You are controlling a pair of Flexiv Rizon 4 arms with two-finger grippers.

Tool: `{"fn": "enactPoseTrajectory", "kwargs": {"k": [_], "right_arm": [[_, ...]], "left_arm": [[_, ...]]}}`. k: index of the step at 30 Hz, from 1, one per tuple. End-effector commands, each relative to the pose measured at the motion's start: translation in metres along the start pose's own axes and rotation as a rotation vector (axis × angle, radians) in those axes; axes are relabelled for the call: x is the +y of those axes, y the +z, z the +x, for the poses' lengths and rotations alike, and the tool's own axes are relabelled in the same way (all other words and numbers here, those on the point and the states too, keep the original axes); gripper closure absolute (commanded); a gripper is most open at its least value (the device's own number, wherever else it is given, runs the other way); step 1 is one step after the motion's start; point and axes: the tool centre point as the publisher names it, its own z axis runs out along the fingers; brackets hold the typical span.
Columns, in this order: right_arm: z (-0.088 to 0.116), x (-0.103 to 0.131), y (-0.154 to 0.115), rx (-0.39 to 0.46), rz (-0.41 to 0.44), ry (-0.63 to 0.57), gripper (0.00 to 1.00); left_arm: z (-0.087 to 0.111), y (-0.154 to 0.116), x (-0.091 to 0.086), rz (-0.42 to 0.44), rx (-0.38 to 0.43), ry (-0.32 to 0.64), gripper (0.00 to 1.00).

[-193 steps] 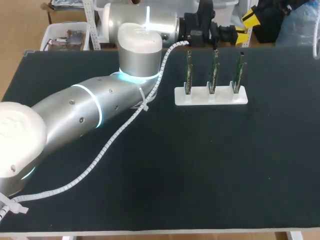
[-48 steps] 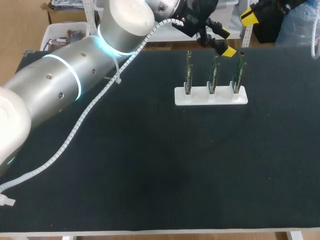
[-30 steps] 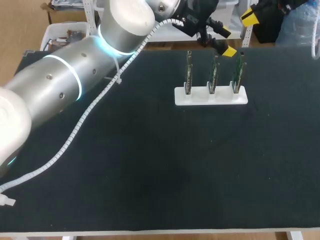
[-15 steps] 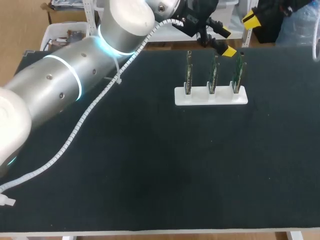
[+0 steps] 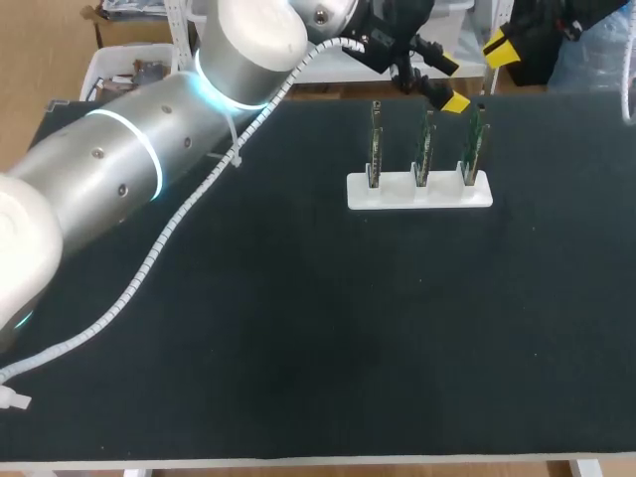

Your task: Pick up the optical module with the left hand, and insert it into the network port with the right hand.

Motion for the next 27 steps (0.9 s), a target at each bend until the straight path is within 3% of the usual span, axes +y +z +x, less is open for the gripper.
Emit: {"fn": "enactPoseTrajectory", "kwargs": {"k": [1, 27], "right_arm": [[0.0022, -0.0058, 0.0009, 0.005, -0.268, 0.001, 1.00], [0.0065, -0.0101, 0.0076, 0.042, -0.178, -0.016, 1.00]], "left_arm": [[-0.0024, 0.0025, 0.0098, 0.376, 0.006, 0.001, 0.00], [-0.0024, 0.0025, 0.0098, 0.376, 0.006, 0.001, 0.00]]}}
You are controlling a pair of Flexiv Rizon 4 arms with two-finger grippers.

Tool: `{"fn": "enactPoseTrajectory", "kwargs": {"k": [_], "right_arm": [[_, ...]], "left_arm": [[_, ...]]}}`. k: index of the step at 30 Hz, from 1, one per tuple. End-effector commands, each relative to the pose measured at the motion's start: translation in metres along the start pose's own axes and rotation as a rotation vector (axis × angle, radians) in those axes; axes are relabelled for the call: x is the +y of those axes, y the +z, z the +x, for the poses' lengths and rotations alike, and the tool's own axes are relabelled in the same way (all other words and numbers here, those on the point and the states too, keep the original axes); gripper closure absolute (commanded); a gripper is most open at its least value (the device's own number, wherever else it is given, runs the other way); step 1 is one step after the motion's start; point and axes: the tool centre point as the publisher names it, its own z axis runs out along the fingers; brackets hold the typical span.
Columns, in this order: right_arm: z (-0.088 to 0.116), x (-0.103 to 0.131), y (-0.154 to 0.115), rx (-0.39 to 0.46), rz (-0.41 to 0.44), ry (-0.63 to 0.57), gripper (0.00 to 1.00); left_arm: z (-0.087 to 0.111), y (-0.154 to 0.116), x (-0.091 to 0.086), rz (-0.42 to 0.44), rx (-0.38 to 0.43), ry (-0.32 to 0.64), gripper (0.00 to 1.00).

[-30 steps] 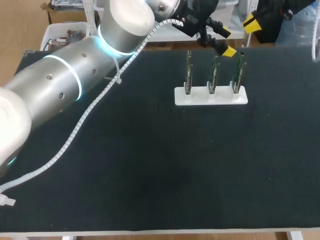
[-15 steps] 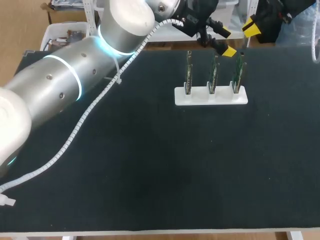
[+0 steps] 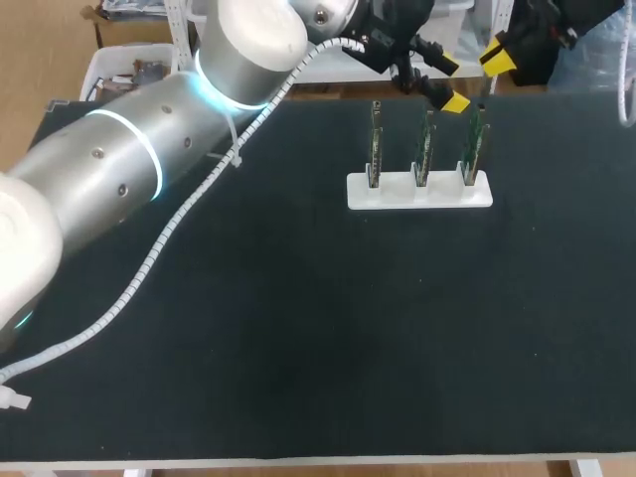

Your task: Pick up the optical module with the left hand, and insert it into the network port with the right hand.

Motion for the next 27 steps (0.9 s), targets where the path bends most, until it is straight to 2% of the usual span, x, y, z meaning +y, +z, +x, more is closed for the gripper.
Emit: {"fn": "enactPoseTrajectory", "kwargs": {"k": [1, 9, 27], "right_arm": [[-0.0003, -0.0082, -0.0003, 0.002, -0.170, 0.008, 1.00], [-0.0006, -0.0083, 0.0013, 0.003, -0.119, 0.020, 1.00], [0.0037, -0.0086, 0.0001, 0.014, -0.065, 0.044, 1.00]], "left_arm": [[-0.0024, 0.0025, 0.0098, 0.376, 0.007, 0.001, 0.00], [-0.0024, 0.0025, 0.0098, 0.376, 0.007, 0.001, 0.00], [-0.0024, 0.0025, 0.0098, 0.376, 0.007, 0.001, 0.00]]}}
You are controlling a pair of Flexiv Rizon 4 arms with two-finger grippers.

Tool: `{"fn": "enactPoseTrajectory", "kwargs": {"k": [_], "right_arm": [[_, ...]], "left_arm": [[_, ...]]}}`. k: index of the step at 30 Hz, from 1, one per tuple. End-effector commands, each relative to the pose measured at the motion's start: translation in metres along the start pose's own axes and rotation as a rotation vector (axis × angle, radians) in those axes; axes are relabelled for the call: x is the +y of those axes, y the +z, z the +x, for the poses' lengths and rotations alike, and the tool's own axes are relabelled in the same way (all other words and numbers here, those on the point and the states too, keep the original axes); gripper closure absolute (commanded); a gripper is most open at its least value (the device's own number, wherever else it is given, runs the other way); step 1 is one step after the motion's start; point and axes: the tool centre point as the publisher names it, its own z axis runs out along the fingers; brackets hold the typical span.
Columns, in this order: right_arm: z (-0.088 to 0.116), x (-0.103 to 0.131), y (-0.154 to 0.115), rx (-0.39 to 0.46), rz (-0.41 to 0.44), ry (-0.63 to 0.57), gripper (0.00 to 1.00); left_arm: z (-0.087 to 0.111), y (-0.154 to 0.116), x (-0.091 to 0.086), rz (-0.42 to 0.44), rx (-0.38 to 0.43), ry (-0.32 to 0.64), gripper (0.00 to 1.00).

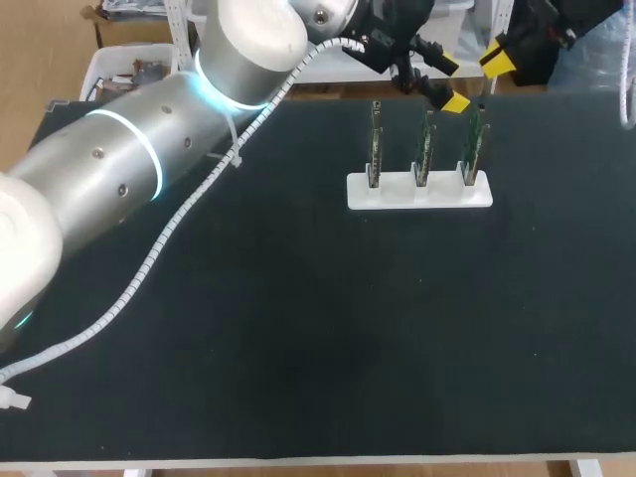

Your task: Pick up the optical module with the left hand, and insert it into the network port with the right hand.

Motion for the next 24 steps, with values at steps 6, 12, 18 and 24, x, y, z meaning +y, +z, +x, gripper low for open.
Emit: {"fn": "enactPoseTrajectory", "kwargs": {"k": [6, 12, 18, 24], "right_arm": [[0.0009, -0.0079, 0.0004, -0.002, -0.062, 0.013, 1.00], [0.0024, -0.0082, 0.0017, -0.005, -0.069, 0.017, 1.00], [0.0044, -0.0104, 0.0029, -0.007, -0.069, 0.018, 1.00], [0.0053, -0.0118, 0.0031, -0.009, -0.067, 0.018, 1.00]], "left_arm": [[-0.0024, 0.0025, 0.0098, 0.376, 0.006, 0.001, 0.00], [-0.0024, 0.0025, 0.0098, 0.376, 0.006, 0.001, 0.00], [-0.0024, 0.0025, 0.0098, 0.376, 0.006, 0.001, 0.00], [-0.0024, 0.0025, 0.0098, 0.376, 0.006, 0.001, 0.00]]}}
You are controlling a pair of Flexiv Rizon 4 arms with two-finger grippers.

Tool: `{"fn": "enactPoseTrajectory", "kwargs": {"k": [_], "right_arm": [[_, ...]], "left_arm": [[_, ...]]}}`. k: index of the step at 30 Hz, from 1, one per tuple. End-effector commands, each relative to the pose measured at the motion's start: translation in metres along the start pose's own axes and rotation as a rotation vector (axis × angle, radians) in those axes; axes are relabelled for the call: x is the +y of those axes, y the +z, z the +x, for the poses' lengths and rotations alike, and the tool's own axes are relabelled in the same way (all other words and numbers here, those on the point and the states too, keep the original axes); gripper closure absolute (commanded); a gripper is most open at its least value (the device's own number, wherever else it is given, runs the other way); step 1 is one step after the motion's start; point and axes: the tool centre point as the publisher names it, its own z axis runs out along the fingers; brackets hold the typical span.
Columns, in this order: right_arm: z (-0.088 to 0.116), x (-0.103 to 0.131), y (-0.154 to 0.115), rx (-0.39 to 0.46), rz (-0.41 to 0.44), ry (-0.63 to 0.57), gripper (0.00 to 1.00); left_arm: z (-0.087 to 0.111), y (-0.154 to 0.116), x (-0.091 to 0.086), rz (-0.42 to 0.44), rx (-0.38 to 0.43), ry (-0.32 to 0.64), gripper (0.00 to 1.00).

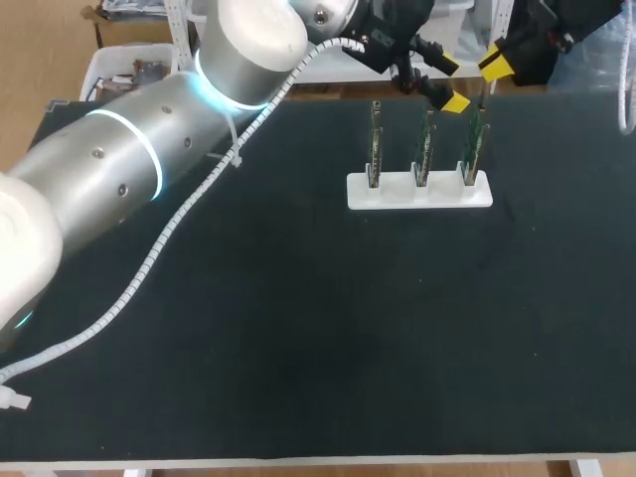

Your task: Pick up the optical module with the left hand, and insert it into the network port with the right hand.

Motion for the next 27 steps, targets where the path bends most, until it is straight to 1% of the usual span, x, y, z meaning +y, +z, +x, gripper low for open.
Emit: {"fn": "enactPoseTrajectory", "kwargs": {"k": [1, 14, 27], "right_arm": [[-0.0002, -0.0090, -0.0015, -0.001, -0.071, 0.001, 1.00], [-0.0001, -0.0117, 0.0009, -0.004, -0.073, -0.003, 1.00], [0.0049, -0.0134, -0.0028, 0.006, -0.073, 0.005, 1.00]], "left_arm": [[-0.0024, 0.0025, 0.0098, 0.376, 0.006, 0.001, 0.00], [-0.0024, 0.0025, 0.0098, 0.376, 0.006, 0.001, 0.00], [-0.0024, 0.0025, 0.0098, 0.376, 0.006, 0.001, 0.00]]}}
